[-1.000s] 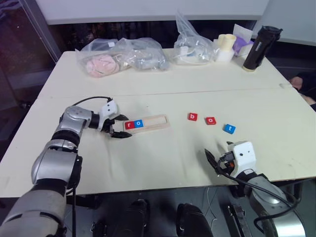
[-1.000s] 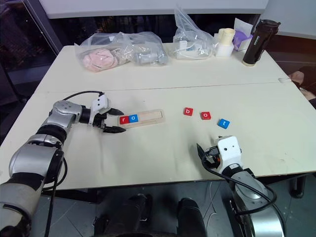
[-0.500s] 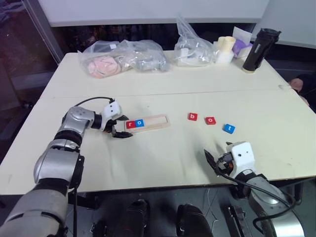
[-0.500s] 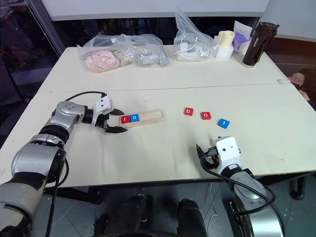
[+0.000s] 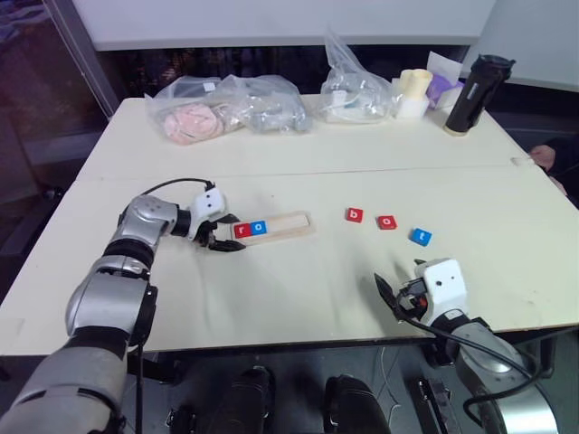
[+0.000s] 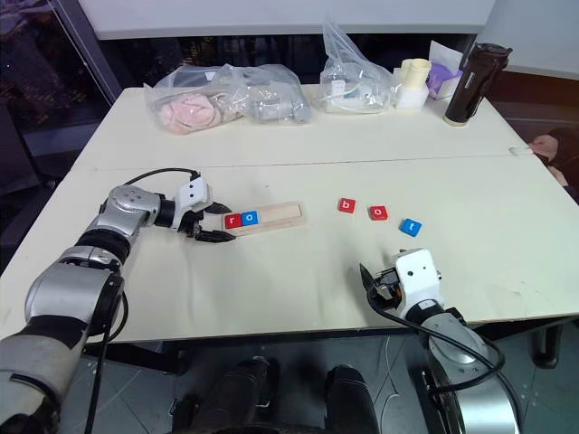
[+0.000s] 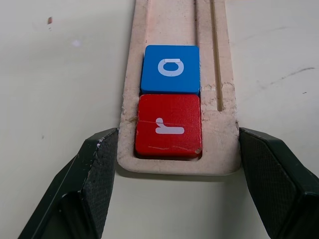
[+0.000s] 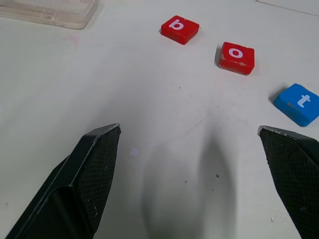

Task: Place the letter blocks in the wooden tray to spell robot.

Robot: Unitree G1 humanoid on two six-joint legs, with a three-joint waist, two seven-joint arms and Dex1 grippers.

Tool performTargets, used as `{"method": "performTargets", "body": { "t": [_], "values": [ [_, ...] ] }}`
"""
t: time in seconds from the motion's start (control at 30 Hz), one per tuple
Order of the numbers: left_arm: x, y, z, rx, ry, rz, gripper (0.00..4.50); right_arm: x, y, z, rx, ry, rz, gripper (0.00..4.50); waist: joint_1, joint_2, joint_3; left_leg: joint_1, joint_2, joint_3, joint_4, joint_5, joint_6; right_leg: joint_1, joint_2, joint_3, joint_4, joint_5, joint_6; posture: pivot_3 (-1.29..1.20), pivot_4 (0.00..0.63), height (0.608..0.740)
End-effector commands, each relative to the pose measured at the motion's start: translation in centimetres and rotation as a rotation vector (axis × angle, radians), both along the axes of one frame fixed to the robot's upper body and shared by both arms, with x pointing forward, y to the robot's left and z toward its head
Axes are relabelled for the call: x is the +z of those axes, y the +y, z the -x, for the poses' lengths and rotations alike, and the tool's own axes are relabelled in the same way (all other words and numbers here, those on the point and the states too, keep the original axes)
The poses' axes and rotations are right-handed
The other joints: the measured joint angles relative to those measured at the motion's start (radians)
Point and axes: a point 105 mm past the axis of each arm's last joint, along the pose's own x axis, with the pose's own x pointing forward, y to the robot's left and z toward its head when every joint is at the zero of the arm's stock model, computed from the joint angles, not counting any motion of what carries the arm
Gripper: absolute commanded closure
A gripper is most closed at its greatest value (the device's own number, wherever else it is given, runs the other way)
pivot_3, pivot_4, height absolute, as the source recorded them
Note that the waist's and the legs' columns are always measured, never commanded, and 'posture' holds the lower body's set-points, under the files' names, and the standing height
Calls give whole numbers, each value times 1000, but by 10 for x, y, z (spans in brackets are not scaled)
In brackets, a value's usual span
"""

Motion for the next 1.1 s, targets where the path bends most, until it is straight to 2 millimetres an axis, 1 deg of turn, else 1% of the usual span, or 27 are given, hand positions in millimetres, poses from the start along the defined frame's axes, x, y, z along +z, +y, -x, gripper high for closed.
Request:
{"method": "performTargets", "body": {
  "t": [0.03,0.1,0.17,0.27,0.4,0.53,0.67,0.73,0.8,0.9,1.0,1.1],
  "values": [
    [-13,-21,11,-122,37,-34,1374,10,4,-2,17,-43,10,0,0,0,0,0,0,0,0,0,1,1,0,0,-1,0,0,0,150,725],
    [-15,-31,12,-166,4,-71,1374,10,5,-4,22,-43,8,0,1,0,0,0,0,0,0,-1,1,1,0,0,-3,0,0,0,150,725],
    [-14,-43,12,-198,-17,-80,1374,9,6,-5,26,-44,8,0,1,0,0,0,0,0,0,-1,2,2,0,-1,-4,0,0,0,150,725],
    [-13,-55,13,-230,-26,-75,1374,9,7,-6,29,-45,7,0,0,0,0,0,0,0,0,-1,3,3,0,-1,-6,1,1,0,150,725],
    [-14,-74,20,-292,-53,-79,1374,9,9,-6,35,-44,6,0,-2,0,0,0,-1,0,0,-2,4,4,0,-1,-8,1,2,0,150,725],
    [-19,-83,31,-313,-51,-80,1374,8,9,-7,38,-42,5,0,-3,0,0,0,0,0,-1,-3,5,4,0,-1,-10,1,2,0,150,725],
    [-20,-89,40,-274,-31,-70,1374,7,10,-7,41,-40,7,0,-3,1,0,0,0,0,-1,-3,5,4,0,0,-11,2,1,0,150,725],
    [-21,-90,47,-271,-5,-73,1374,7,10,-7,43,-38,6,0,-4,1,0,0,0,0,-1,-3,5,4,0,0,-11,2,1,0,150,725],
    [-24,-95,60,-251,49,-64,1374,7,12,-8,51,-36,5,0,-5,1,0,0,0,0,-2,-4,5,4,0,0,-11,2,1,0,150,725],
    [-22,-102,76,-244,103,-47,1374,6,13,-8,56,-33,5,0,-4,1,0,0,0,0,-3,-4,5,4,-1,1,-12,2,1,0,150,725],
    [-23,-105,82,-209,128,-46,1374,6,13,-8,58,-32,6,0,-4,2,-1,0,0,-1,-4,-4,5,4,-1,1,-13,1,1,0,150,725],
    [-26,-105,83,-165,135,-52,1374,6,12,-8,60,-32,10,0,-4,2,-1,0,0,-1,-5,-4,5,3,-1,2,-13,1,2,0,150,725]
  ]
}}
